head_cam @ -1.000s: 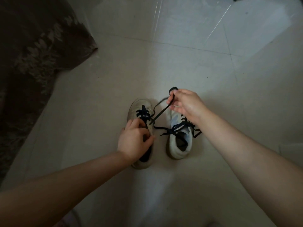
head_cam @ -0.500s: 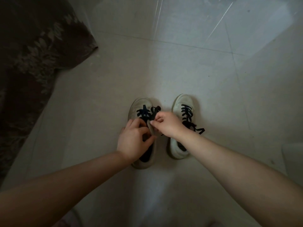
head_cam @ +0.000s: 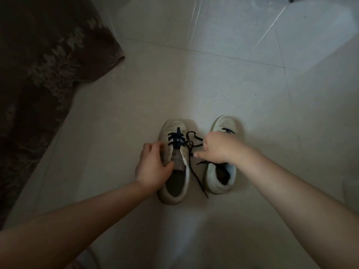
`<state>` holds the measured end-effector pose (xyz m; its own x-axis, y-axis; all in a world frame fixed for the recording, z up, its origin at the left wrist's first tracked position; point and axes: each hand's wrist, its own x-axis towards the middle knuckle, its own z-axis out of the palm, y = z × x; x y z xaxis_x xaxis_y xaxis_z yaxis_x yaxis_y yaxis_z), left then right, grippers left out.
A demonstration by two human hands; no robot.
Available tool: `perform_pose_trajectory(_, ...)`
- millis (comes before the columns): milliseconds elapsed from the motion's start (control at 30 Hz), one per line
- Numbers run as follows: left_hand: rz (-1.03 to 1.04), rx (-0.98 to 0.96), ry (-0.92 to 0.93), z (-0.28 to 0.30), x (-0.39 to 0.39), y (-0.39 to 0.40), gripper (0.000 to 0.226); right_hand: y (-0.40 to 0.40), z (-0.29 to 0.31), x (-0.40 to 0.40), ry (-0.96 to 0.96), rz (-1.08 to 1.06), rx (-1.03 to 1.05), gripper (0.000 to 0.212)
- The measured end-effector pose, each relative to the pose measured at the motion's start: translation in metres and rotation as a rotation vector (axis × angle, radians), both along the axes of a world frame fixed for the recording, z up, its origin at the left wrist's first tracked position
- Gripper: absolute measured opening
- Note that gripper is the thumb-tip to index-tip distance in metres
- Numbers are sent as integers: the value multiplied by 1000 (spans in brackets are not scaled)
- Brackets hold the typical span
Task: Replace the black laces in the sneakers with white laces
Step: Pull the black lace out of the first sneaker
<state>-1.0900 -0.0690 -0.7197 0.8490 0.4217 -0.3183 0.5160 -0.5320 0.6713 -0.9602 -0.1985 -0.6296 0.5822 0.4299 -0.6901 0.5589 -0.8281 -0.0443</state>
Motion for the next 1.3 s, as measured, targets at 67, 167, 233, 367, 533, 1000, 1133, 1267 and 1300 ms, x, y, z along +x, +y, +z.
perform_pose_trajectory(67,-5,28,28,0,3,1,53,16,-7,-8,-141,60,261,26)
perform_pose_trajectory(167,-2,82,12,1,4,2,45,39,-26,-20,-144,144,484,17)
perform_pose_trajectory(233,1,114,-10,2,6,3,38,47,-42,-24,-232,193,424,21)
perform_pose_trajectory(367,-72,204,-25,5,8,7,34,51,-50,-21,-305,176,376,24)
perform_pose_trajectory(533,-318,421,-92,11,13,15,23,55,-48,-15,-141,239,205,29)
perform_pose_trajectory(1000,-546,563,101,29,27,-1,28,10,-42,-2,135,-185,461,5)
perform_pose_trajectory(1133,-573,574,75,28,25,-2,30,26,-44,-6,88,-82,459,7)
perform_pose_trajectory(1267,-592,559,42,33,23,-1,24,35,-43,-5,-11,-6,278,8)
perform_pose_trajectory(1300,-624,552,28,36,23,-1,19,36,-41,-4,-46,39,220,11)
